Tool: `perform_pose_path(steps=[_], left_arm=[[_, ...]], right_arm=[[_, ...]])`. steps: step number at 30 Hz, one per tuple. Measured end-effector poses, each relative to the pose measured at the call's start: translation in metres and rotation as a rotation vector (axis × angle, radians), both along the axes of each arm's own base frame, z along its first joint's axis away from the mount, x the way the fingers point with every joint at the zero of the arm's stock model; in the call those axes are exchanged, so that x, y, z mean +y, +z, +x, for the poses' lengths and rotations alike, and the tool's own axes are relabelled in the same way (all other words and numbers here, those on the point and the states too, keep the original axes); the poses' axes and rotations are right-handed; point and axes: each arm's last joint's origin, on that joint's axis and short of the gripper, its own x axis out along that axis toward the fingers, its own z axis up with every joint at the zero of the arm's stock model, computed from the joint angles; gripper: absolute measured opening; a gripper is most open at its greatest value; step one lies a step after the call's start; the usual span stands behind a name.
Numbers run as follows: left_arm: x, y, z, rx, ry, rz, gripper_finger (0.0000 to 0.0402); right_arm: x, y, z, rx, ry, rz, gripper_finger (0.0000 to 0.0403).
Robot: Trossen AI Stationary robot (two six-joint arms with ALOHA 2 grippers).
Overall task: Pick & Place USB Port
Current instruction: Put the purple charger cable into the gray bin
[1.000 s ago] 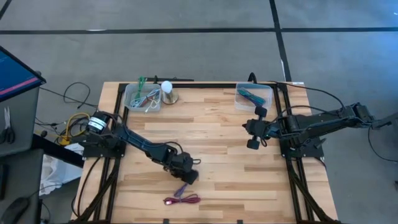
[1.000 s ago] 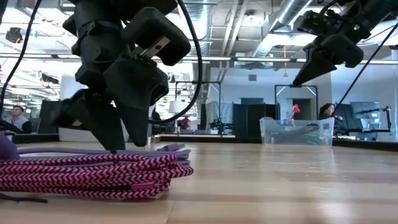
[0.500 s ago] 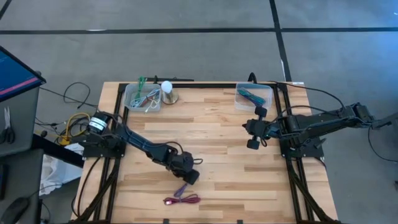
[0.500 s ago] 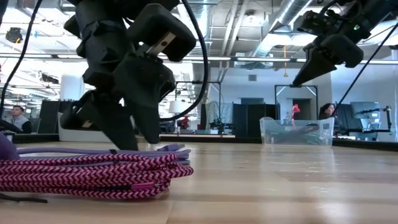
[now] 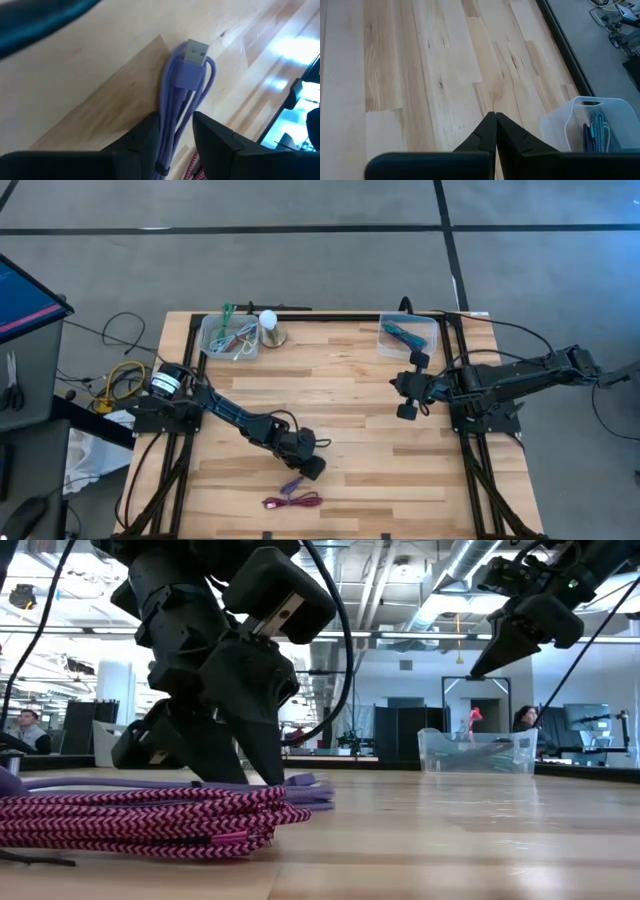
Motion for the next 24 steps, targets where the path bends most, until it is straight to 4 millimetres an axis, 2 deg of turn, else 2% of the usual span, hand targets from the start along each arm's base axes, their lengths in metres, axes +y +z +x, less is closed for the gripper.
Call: perform_pose_path(steps=[8, 17, 20, 24], left_arm=[[0.001, -0.003, 0.000, 0.003, 0.005, 0.016, 0.0016], [0.002, -0.002, 0.000, -0.031, -0.006, 0.085, 0.0009], [0.004, 0.005, 0.000, -0.064, -0.019, 0.104, 0.0009], [0.014, 0.020, -0.002, -0.121, 0.014, 0.248, 0.0007]], right_arm=[[0.000, 0.000, 0.000, 0.000, 0.000, 0.000, 0.0000], [0.000, 0.000, 0.000, 0.000, 0.000, 0.000, 0.0000], [0.000, 0.000, 0.000, 0.000, 0.000, 0.000, 0.0000], [0.000, 0.000, 0.000, -0.001, 0.000, 0.001, 0.0000]])
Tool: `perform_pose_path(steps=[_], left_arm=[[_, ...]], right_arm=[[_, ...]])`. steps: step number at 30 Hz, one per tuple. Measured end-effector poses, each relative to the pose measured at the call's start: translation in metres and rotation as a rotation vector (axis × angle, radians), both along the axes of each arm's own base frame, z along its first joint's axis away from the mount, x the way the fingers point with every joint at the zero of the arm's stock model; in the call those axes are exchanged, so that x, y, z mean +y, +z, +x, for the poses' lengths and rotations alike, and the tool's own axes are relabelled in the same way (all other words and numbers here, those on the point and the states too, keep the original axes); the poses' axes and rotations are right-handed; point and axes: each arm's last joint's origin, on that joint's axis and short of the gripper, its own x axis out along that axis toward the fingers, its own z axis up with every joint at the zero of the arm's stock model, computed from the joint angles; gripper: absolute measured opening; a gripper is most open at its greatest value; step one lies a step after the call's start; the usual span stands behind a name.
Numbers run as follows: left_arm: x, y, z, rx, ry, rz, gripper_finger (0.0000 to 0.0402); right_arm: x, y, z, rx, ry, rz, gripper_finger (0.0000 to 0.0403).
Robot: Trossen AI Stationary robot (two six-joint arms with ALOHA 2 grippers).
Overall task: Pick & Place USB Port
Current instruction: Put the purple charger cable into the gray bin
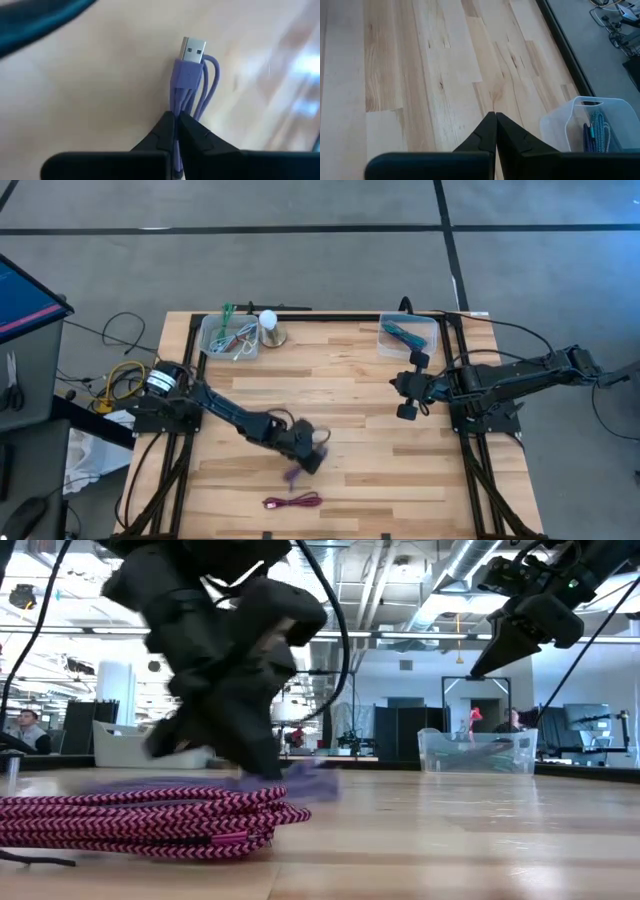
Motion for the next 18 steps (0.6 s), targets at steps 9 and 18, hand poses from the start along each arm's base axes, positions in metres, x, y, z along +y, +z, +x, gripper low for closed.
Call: perform_pose_path(steps=[9, 18], left_arm=[[0.042, 0.056, -0.018, -0.009, 0.051, 0.208, 0.0007], [0.101, 0.109, -0.046, -0.024, 0.140, 0.497, 0.0007]], right_arm=[[0.000, 0.001, 0.001, -0.009, 0.000, 0.001, 0.0000], [0.000, 0.001, 0.001, -0.016, -0.001, 0.003, 0.0000]])
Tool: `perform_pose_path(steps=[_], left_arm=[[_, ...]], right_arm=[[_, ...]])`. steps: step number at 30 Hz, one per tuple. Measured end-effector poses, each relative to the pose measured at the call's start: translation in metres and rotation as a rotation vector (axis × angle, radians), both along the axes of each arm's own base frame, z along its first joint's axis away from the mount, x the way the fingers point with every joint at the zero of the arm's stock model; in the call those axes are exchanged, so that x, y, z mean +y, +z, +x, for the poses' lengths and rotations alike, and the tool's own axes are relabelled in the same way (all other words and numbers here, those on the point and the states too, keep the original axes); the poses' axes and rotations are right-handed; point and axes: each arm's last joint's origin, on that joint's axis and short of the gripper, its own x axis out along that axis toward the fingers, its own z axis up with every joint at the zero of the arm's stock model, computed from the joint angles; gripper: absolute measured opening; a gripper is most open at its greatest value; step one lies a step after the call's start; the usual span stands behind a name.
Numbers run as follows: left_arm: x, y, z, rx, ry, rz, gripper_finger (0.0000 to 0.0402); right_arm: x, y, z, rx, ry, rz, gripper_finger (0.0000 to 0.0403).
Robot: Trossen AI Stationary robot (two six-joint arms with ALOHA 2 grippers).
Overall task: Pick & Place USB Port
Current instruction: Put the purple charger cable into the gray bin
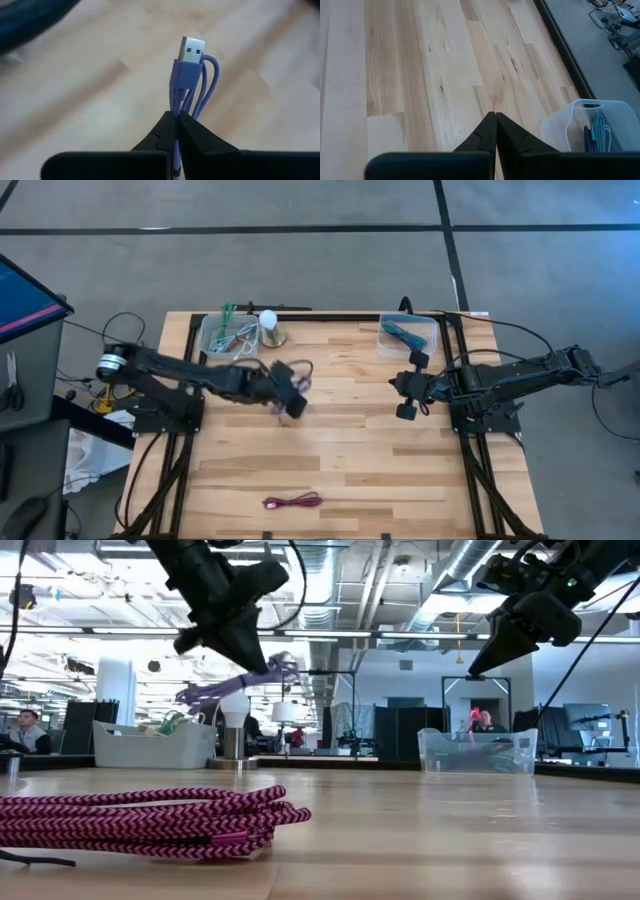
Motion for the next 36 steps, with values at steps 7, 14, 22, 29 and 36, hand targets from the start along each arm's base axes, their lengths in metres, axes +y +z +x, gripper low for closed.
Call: perform_pose_path(steps=[7, 14, 22, 29, 36], left_arm=[[0.044, 0.026, -0.027, 0.059, 0.139, 0.226, 0.0007], [0.090, 0.042, -0.048, 0.138, 0.324, 0.419, 0.0007], [0.146, 0.035, -0.070, 0.253, 0.522, 0.430, 0.0007], [0.169, -0.009, -0.097, 0.317, 0.636, 0.397, 0.0007], [0.177, -0.050, -0.115, 0.231, 0.732, 0.416, 0.0007]], right_arm=[[0.000, 0.000, 0.000, 0.000, 0.000, 0.000, 0.0000], [0.000, 0.000, 0.000, 0.000, 0.000, 0.000, 0.0000], [0.000, 0.000, 0.000, -0.003, 0.000, 0.001, 0.0000], [0.000, 0.000, 0.000, -0.003, 0.000, 0.000, 0.0000], [0.000, 0.000, 0.000, -0.002, 0.000, 0.000, 0.0000]])
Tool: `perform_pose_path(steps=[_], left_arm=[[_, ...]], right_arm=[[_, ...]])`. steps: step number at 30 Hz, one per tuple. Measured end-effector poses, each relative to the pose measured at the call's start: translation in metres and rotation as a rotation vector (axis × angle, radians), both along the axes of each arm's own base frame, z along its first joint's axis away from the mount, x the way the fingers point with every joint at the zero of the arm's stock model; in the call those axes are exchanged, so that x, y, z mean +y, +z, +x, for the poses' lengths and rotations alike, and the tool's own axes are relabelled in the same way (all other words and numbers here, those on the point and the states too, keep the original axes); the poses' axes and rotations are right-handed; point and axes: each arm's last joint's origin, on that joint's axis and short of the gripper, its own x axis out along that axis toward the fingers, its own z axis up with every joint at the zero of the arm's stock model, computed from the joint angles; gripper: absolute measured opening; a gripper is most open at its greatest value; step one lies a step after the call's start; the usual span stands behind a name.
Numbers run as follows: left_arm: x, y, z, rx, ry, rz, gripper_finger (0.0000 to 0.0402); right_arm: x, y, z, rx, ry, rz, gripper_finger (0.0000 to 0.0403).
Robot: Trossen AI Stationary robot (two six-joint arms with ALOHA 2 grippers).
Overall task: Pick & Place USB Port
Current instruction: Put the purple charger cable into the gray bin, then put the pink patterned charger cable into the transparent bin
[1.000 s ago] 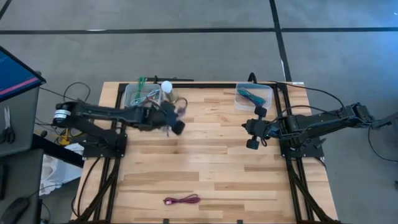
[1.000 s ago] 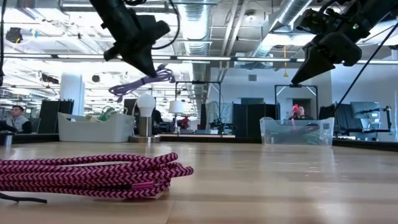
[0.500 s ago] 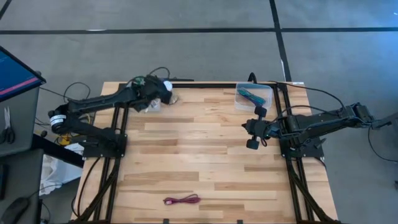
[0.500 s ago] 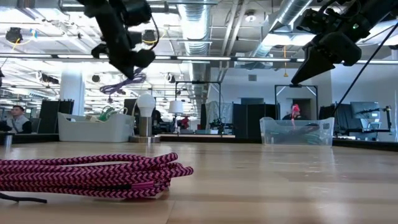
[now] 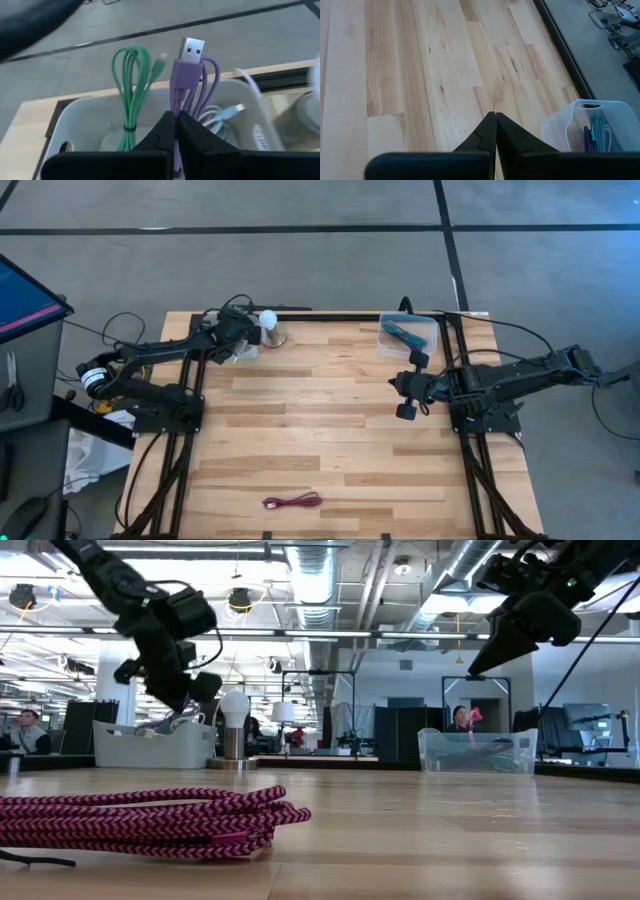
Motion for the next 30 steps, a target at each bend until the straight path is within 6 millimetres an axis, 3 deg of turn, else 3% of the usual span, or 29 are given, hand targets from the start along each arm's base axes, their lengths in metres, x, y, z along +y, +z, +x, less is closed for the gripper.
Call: perform_pose_path(steps=[8, 19, 24, 30], left_arm=[[0.001, -0.015, -0.011, 0.001, 0.041, 0.011, 0.0027], [0.005, -0.005, -0.003, -0.081, 0.002, 0.099, 0.0160], [-0.006, 0.008, 0.009, -0.155, -0.272, 0.072, 0.0168], [-0.046, 0.031, 0.026, -0.242, -0.723, 0.056, 0.0112]], right_arm=[[0.000, 0.000, 0.000, 0.000, 0.000, 0.000, 0.0000], [0.000, 0.000, 0.000, 0.001, 0.002, -0.002, 0.0000], [0.000, 0.000, 0.000, 0.012, 0.019, -0.016, 0.0000], [0.000, 0.000, 0.000, 0.046, 0.072, -0.062, 0.0000]])
